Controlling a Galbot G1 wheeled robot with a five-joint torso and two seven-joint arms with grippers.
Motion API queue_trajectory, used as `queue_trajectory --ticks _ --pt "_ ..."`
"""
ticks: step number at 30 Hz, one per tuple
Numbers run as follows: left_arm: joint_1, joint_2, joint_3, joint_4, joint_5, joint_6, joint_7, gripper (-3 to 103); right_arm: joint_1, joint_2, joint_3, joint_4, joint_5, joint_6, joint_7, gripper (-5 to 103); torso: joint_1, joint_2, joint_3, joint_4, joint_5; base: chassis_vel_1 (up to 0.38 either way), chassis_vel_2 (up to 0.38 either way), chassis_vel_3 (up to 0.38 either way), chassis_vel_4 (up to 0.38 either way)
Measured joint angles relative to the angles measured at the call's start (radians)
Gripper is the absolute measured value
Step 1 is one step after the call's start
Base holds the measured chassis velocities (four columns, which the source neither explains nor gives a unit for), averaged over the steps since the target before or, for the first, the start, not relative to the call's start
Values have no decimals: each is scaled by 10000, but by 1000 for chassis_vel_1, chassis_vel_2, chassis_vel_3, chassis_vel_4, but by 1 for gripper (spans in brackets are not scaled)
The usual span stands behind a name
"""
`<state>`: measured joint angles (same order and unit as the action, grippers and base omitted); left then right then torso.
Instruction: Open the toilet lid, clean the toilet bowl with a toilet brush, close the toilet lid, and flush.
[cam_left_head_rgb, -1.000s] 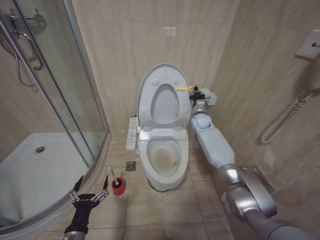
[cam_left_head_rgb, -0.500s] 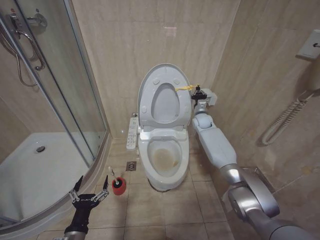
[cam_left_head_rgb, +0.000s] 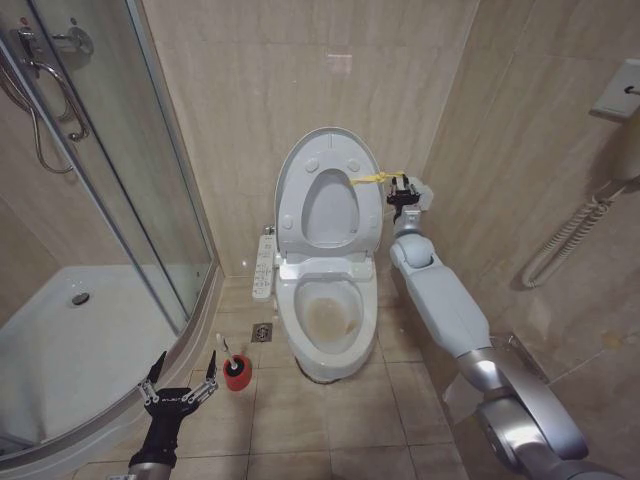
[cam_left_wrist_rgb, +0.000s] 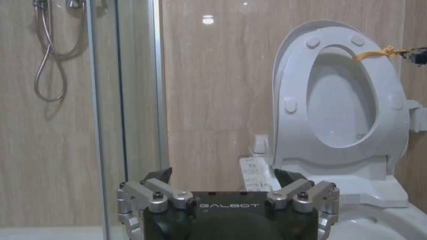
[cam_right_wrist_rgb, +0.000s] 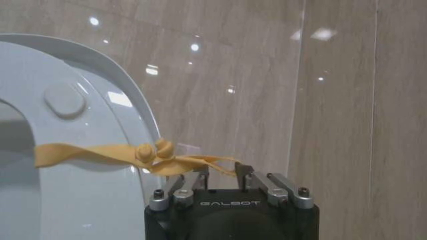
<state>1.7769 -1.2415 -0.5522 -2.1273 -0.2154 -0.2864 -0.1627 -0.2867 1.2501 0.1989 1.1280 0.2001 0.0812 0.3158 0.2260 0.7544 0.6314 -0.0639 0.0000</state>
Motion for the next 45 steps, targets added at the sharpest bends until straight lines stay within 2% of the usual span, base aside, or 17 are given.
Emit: queue_trajectory --ticks 2,3,10,11,16,17,21,22,24,25,27,33,39,45 --pt "0 0 0 0 0 0 0 100 -40 -30 -17 68 12 -8 -7 13 0 0 0 0 0 0 0 0 0" --pt "0 0 0 0 0 0 0 100 -76 -53 -37 136 26 -19 -10 40 0 0 0 1 0 0 0 0 0" --pt "0 0 0 0 0 0 0 100 -170 -140 -152 338 69 -68 -64 40 0 0 0 1 -1 0 0 0 0" --pt "0 0 0 0 0 0 0 100 -218 -180 -187 408 75 -73 -86 66 0 0 0 1 -1 0 0 0 0" --pt "1 0 0 0 0 0 -1 100 -547 -388 -262 815 122 -72 -158 66 0 0 -1 -4 -1 0 0 0 0" --pt "-1 0 0 0 0 0 0 100 -683 -473 -275 975 152 -64 -172 93 -1 1 -1 -6 -3 0 0 0 0" --pt "0 0 0 0 0 0 0 100 -977 -616 -335 1303 193 -57 -220 93 -1 1 -2 -8 -3 0 0 0 0" --pt "0 0 0 0 0 -1 0 100 -1063 -638 -354 1365 209 -71 -237 93 -1 0 0 2 -1 0 0 0 0" --pt "0 0 0 0 0 0 0 100 -1151 -669 -376 1456 245 -75 -252 93 1 0 1 1 2 0 0 0 0" --pt "0 0 -1 0 0 0 0 100 -1250 -717 -432 1572 365 -75 -311 100 0 1 0 -5 0 0 0 0 0" --pt "-1 0 0 0 0 0 0 100 -1308 -743 -498 1662 473 -72 -353 100 0 1 -1 -10 -3 0 0 0 0" --pt "0 0 0 0 0 0 0 100 -1437 -693 -761 2034 780 -58 -451 100 0 0 0 -1 -1 0 0 0 0" --pt "0 0 0 0 0 0 0 100 -1490 -629 -793 2373 809 -278 -175 100 0 0 0 1 -1 0 0 0 0" --pt "-1 0 0 0 0 0 0 100 -2232 -962 -413 3151 957 -470 49 100 0 0 0 -4 -1 0 0 0 0"
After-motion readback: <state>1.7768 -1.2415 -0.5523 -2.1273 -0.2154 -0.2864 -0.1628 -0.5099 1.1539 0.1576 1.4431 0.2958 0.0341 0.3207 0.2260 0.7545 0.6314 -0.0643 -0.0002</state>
